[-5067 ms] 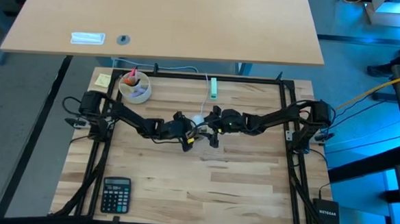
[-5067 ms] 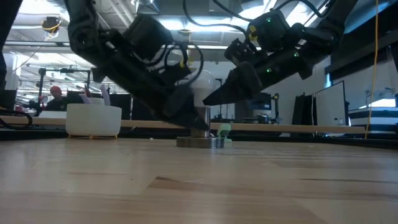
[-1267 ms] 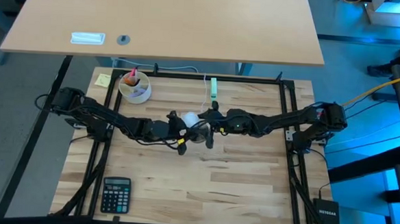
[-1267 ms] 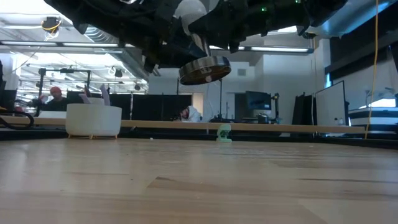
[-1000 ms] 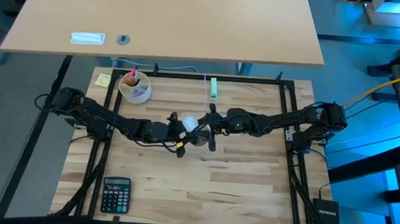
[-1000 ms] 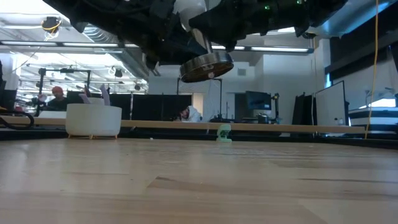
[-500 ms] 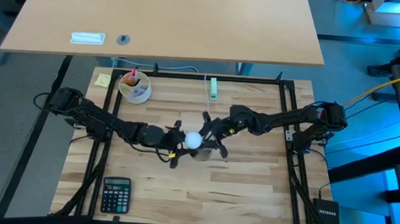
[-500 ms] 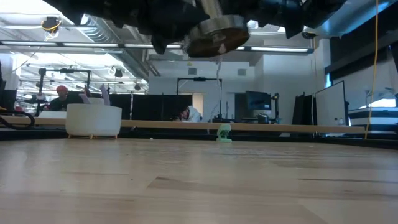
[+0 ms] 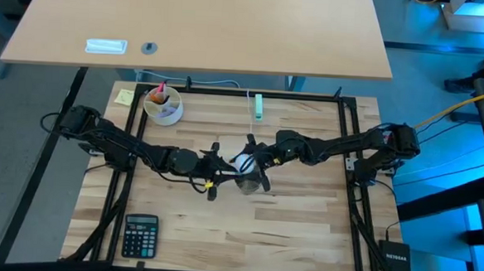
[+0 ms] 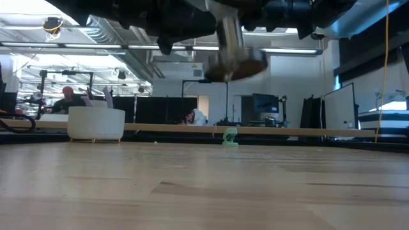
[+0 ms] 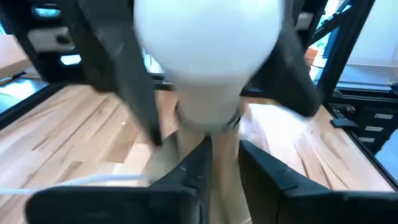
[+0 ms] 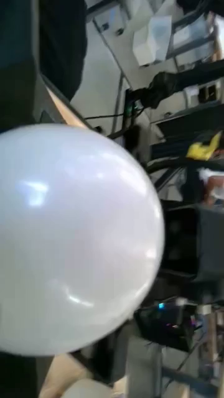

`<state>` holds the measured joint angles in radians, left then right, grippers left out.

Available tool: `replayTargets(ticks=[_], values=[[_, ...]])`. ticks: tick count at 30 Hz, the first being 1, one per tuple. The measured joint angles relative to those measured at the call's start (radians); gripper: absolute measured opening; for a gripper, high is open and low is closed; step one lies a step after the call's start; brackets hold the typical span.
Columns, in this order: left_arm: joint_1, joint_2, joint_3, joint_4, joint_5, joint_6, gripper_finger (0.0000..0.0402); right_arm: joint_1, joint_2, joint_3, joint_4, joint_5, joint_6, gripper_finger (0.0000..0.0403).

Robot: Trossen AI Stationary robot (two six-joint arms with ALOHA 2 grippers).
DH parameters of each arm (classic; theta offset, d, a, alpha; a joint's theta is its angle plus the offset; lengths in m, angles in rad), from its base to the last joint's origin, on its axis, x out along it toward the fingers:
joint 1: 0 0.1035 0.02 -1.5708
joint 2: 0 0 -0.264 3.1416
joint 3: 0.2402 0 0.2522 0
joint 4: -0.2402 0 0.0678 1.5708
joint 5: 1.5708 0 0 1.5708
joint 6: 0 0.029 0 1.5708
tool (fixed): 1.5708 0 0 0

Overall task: Screw lightbulb
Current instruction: Remove the lightbulb from the lamp socket

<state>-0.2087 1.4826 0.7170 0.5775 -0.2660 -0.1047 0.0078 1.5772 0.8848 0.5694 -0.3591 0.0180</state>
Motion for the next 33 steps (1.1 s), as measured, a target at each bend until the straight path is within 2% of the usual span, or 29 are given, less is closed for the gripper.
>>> replayTargets(ticks=[9, 16, 24, 28, 33], values=[[0.005, -0.001, 0.000, -0.036, 0.006, 0.008, 0.0028, 0.000, 0.010, 0.000, -0.086, 0.072, -0.035, 0.0279], [0.017, 0.000, 0.000, -0.122, 0.007, -0.003, 0.0029, -0.001, 0.021, 0.000, -0.118, 0.137, -0.062, 0.0280], [0.021, 0.000, 0.000, -0.137, 0.008, -0.135, 0.0031, -0.001, 0.019, 0.000, -0.125, 0.182, -0.051, 0.0280], [0.021, -0.012, 0.003, -0.128, 0.038, -0.172, 0.0057, -0.001, 0.008, 0.000, -0.127, 0.198, -0.050, 0.0280], [0.021, -0.027, 0.017, -0.137, 0.054, -0.169, 0.0138, -0.002, -0.047, 0.000, -0.156, 0.245, -0.064, 0.0280]])
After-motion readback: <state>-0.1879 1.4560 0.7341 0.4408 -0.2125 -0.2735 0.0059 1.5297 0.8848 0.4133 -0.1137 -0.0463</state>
